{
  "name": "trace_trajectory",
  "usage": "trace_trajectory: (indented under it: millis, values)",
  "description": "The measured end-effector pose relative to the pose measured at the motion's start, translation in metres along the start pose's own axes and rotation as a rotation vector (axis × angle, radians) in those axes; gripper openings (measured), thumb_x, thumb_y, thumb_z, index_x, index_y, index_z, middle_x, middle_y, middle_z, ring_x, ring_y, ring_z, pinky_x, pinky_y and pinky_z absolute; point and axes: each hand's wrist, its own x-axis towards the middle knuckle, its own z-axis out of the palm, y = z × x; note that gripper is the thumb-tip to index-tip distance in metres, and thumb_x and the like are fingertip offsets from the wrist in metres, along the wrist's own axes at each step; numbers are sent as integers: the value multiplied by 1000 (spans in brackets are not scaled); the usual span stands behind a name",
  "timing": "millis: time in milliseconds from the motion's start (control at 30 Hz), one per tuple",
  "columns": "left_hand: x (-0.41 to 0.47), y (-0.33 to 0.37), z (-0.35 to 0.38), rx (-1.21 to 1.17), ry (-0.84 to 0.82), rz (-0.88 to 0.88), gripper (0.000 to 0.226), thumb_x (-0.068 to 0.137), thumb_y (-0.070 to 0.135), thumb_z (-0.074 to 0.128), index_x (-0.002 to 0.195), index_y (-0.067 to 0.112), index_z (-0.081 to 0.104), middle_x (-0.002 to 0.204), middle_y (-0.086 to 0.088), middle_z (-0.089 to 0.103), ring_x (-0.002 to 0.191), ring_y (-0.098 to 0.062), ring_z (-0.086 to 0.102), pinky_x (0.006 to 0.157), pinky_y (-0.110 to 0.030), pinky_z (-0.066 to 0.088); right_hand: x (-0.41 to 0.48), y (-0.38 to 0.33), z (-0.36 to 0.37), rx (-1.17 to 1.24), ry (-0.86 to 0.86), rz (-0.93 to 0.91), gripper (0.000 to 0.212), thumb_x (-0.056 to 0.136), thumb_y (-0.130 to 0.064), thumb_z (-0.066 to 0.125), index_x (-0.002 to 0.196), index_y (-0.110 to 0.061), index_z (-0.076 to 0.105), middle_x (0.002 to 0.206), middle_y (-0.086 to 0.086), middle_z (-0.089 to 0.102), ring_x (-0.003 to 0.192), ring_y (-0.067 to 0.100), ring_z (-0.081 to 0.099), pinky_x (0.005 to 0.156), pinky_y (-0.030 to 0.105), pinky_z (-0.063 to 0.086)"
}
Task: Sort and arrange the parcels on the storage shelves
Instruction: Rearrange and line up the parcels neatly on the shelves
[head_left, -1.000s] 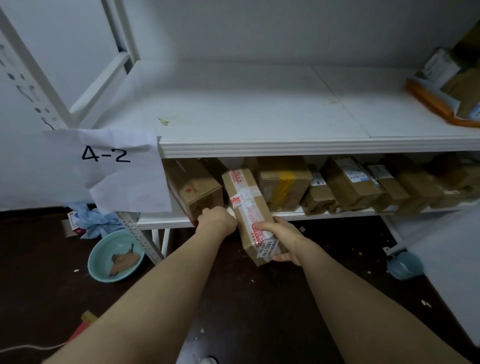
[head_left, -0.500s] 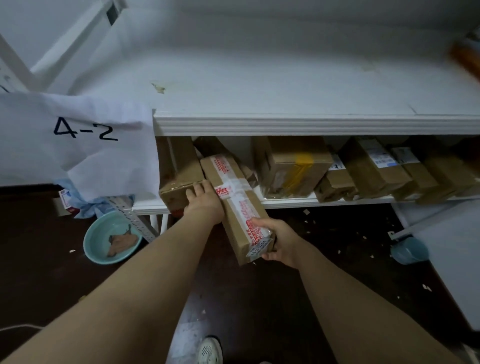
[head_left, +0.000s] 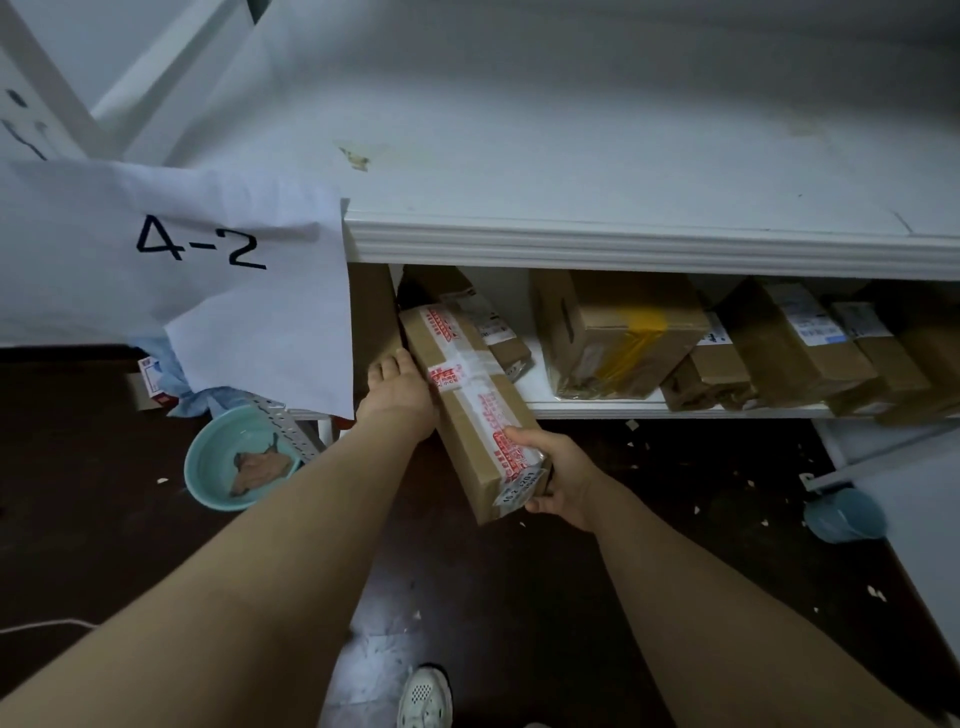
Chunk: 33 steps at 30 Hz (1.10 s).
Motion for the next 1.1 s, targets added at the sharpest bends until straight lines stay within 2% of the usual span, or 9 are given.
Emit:
trace_trajectory:
  millis: [100, 200, 333, 533, 633, 700, 900, 1000, 1100]
  values:
    - [-4, 8, -5, 18, 40, 36, 79, 93, 19, 53, 152, 5, 1, 158, -15, 10, 146, -33, 6, 116, -45, 22, -5, 1, -12, 54, 51, -44, 33, 78, -34, 70, 105, -16, 67, 82, 1, 69, 71, 15, 60, 59, 25, 42]
    - [-8, 23, -3, 8, 122, 94, 65, 90, 9, 54, 147, 7, 24, 147, -15, 31, 138, -33, 26, 104, -44, 37, -10, -2, -26, 144, 105, -115, 46, 69, -37, 73, 109, -14, 67, 82, 0, 69, 73, 15, 59, 59, 26, 42]
    - [-6, 40, 12, 0, 72, 92, 48, 88, 3, 53, 134, 6, 41, 134, -15, 42, 125, -32, 40, 98, -40, 42, -7, -10, -37, 224, 262, -193, 32, 81, -32, 69, 108, -15, 67, 81, 0, 70, 73, 15, 60, 60, 26, 42]
    - [11, 48, 41, 64, -33, 100, 51, 89, 3, 50, 139, 5, 38, 135, -16, 43, 125, -34, 43, 100, -39, 42, 13, -20, -32, 198, 340, -292, 36, 86, -31, 67, 120, -17, 65, 88, 0, 69, 66, 7, 62, 41, 11, 42]
    - [23, 50, 50, 109, -61, 144, 60, 88, 5, 52, 144, 5, 30, 141, -16, 39, 131, -32, 37, 106, -39, 37, 24, -28, -29, 178, 368, -329, 39, 88, -33, 65, 124, -20, 62, 97, 1, 69, 70, 6, 61, 40, 7, 40]
    - [28, 52, 52, 129, -76, 189, 65, 88, 5, 53, 147, 6, 25, 148, -14, 31, 138, -30, 28, 112, -38, 30, 30, -34, -29, 185, 379, -312, 37, 88, -36, 64, 121, -19, 63, 90, -1, 68, 67, 5, 61, 39, 7, 40]
    - [43, 55, 55, 194, -103, 222, 75, 90, 4, 52, 151, 4, 9, 158, -15, 10, 146, -29, 10, 117, -35, 14, 44, -41, -37, 221, 317, -98, 37, 81, -53, 63, 84, -16, 67, 74, 3, 67, 62, 15, 59, 55, 23, 39]
    - [51, 48, 57, 179, -122, 167, 76, 89, 4, 50, 151, 4, 8, 158, -14, 10, 146, -30, 9, 118, -42, 18, 52, -39, -38, 158, 267, -55, 40, 82, -55, 60, 85, -16, 66, 73, 3, 66, 63, 16, 58, 56, 22, 40]
    - [59, 43, 59, 163, -106, 135, 73, 87, 3, 52, 149, 3, 14, 154, -16, 19, 143, -31, 18, 115, -42, 25, 62, -34, -37, 176, 295, -80, 39, 83, -56, 60, 92, -19, 66, 84, 3, 68, 73, 17, 61, 61, 25, 45]
